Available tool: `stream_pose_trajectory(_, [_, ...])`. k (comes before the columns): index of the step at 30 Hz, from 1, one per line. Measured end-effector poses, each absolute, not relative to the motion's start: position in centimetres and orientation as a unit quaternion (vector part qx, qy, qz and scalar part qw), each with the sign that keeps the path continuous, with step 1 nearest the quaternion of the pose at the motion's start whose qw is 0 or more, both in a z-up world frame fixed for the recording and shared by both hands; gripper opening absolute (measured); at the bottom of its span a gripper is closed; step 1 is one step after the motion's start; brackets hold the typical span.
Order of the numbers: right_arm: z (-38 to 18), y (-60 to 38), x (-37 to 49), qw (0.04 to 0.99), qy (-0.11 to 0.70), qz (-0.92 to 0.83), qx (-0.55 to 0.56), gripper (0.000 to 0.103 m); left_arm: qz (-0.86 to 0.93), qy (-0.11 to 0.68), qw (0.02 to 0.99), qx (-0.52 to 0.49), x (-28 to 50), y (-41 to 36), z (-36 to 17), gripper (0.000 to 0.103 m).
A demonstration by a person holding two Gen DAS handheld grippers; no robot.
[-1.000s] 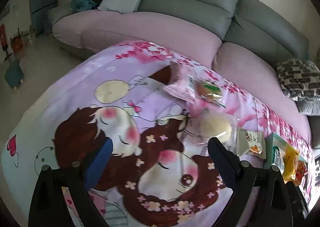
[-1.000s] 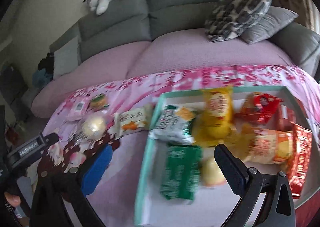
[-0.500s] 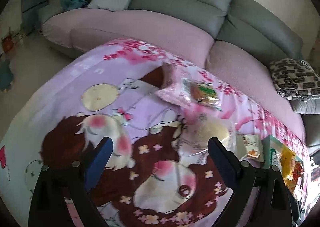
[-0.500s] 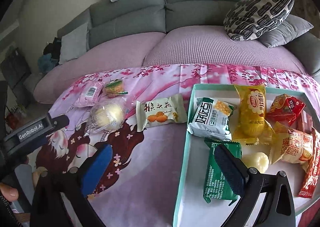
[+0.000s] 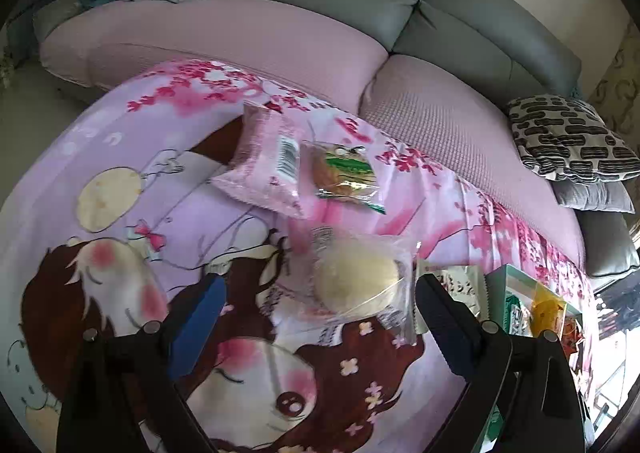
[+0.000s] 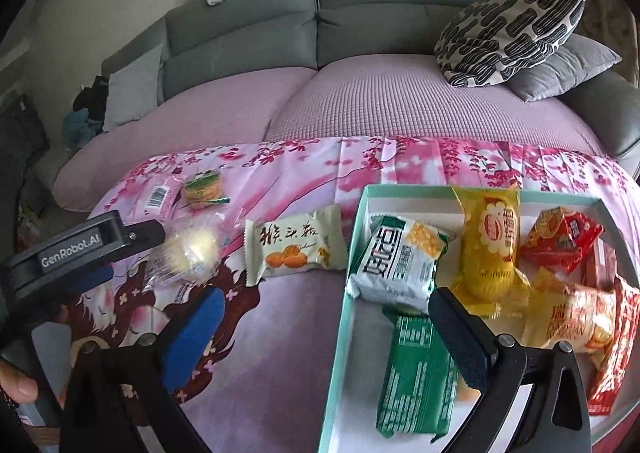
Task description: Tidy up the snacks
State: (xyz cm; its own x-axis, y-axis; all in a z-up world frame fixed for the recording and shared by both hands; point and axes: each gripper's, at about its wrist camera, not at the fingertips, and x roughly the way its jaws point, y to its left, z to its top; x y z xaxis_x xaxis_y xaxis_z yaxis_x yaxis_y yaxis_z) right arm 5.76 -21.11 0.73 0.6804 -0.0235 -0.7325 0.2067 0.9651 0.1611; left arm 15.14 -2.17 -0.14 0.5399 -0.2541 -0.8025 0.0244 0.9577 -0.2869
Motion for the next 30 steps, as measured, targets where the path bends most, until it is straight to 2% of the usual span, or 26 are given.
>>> stream_pose_trajectory(4, [1.3, -21.3, 6.7, 0.913, 0.390, -0.060, 0.109, 0.103, -0.099, 0.476, 0.866, -0.117, 15.9, -3.1, -0.5, 0.096])
stream_pose_trajectory(6, [1.7, -21.4, 7.3, 0.914, 0.387, -0.059, 0.102, 0.099, -0.107, 0.479, 0.864, -0.112, 16.3, -3.7, -0.7, 0.095])
stream_pose_trajectory(7, [1.7, -21.5, 7.6, 0.915, 0.388, -0.057, 0.101, 0.097, -0.111, 0.483, 0.862, -0.109, 16.5, -4.1, -1.0, 0.092])
stream_pose_trajectory(10, [1.8, -21.6, 8.6, 0.913, 0.392, -0.042, 0.104, 0.094, -0.115, 0.489, 0.858, -0.107, 16.9, -4.6, -1.6, 0.074])
stream_pose_trajectory(11, [1.8, -21.6, 8.8, 0.913, 0.393, -0.040, 0.103, 0.093, -0.115, 0.492, 0.856, -0.108, 17.0, -4.7, -1.9, 0.072])
stream_pose_trajectory(16, [1.1, -21.3, 9.8, 0.908, 0.407, -0.030, 0.096, 0.088, -0.116, 0.488, 0.859, -0.102, 17.1, -4.9, -2.2, 0.070])
stream_pose_trajectory(21, [0.6, -21.1, 10.6, 0.903, 0.420, -0.027, 0.092, 0.075, -0.109, 0.501, 0.851, -0.117, 17.3, -4.2, -2.6, 0.069])
stream_pose_trajectory(30, [0.9, -19.4, 12.2, 0.900, 0.432, 0.004, 0.056, 0.071, -0.080, 0.507, 0.849, -0.121, 17.3, -2.3, -2.4, 0.070])
